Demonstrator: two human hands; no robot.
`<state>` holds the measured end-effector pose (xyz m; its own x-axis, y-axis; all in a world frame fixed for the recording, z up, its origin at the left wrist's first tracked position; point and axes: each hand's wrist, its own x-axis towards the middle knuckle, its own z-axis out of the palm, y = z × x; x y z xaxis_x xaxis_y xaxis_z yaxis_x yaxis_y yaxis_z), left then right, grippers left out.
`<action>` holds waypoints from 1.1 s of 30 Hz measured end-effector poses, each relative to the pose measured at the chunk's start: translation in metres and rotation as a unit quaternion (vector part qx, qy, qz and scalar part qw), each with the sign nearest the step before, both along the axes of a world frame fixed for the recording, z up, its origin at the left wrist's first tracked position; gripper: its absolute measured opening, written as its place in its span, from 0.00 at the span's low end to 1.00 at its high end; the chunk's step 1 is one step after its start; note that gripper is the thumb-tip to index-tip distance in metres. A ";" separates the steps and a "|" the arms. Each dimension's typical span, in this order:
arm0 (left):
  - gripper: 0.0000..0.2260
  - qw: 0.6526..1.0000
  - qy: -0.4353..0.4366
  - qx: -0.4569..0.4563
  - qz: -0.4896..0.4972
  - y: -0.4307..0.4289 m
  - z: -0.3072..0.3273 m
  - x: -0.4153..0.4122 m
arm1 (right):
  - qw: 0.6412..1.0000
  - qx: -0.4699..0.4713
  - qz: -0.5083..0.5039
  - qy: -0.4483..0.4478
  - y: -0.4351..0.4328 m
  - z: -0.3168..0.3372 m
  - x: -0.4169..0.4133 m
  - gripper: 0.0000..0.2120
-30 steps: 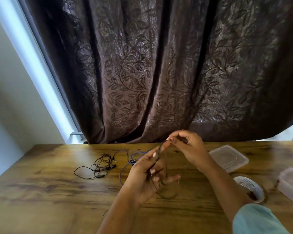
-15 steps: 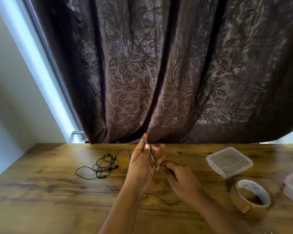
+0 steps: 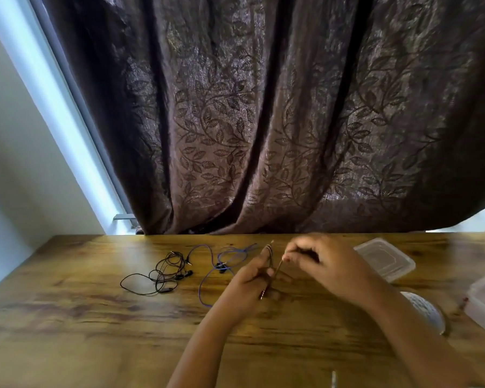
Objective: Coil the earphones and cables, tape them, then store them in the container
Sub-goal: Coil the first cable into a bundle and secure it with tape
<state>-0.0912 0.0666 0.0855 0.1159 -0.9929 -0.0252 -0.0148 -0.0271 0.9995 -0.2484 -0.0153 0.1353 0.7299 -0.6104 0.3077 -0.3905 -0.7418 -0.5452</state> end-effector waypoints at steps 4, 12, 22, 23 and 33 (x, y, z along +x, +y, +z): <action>0.16 0.981 0.188 -0.001 -0.050 0.006 0.015 -0.007 | 0.989 0.055 -0.027 -0.135 -0.025 0.002 0.007 0.04; 0.15 0.938 0.326 -0.044 -0.108 0.007 0.022 -0.004 | 0.956 0.146 -0.071 -0.243 -0.030 -0.026 0.032 0.07; 0.22 0.939 0.315 -0.130 0.041 -0.015 0.020 -0.001 | 0.965 0.182 -0.013 -0.186 0.012 -0.054 0.048 0.13; 0.22 0.946 0.294 -0.127 0.050 -0.016 0.020 -0.001 | 0.970 0.178 -0.014 -0.167 0.014 -0.054 0.047 0.12; 0.26 0.987 -0.045 -0.105 0.113 -0.025 -0.003 0.029 | 0.982 0.150 0.023 0.115 0.023 -0.047 0.014 0.09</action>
